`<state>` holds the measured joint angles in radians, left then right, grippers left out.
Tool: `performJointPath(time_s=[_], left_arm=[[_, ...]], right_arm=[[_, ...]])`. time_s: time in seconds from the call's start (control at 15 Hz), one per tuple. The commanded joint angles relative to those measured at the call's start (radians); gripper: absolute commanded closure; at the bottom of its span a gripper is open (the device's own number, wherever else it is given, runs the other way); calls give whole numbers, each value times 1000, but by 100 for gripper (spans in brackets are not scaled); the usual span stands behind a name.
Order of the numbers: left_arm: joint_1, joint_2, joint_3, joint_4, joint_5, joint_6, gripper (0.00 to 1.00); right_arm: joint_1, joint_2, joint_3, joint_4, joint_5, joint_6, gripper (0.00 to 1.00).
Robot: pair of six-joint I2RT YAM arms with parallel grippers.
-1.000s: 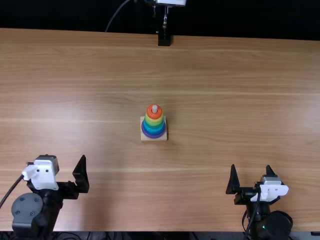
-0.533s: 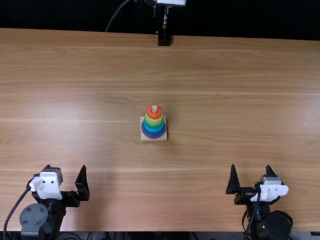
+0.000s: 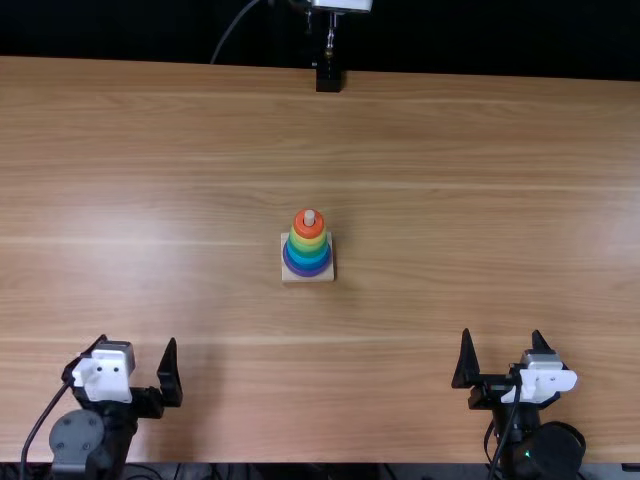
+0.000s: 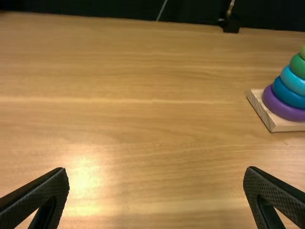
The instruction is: Build the Hanoi tower: stack the rings onto the peg from bottom to top in this color order: purple, dark blue, light blue, dark green, light green, yellow, orange.
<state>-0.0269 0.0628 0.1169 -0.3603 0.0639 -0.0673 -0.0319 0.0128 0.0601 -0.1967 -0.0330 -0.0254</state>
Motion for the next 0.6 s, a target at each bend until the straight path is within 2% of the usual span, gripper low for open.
performJointPath(time_s=[0.0,0.27,0.47,0.53], left_arm=[[-4,-21,-52,-4,24,95,0],[-7,-63,-117,0,28,93,0],[-7,-63,-117,-28,17,91,0],[-7,-63,-117,-61,21,91,0]], right_arm=[[-6,-13,-42,-70,-6,0,0],[-6,-13,-42,-70,-6,0,0],[-6,-13,-42,-70,-6,0,0],[-6,-13,-42,-70,-6,0,0]])
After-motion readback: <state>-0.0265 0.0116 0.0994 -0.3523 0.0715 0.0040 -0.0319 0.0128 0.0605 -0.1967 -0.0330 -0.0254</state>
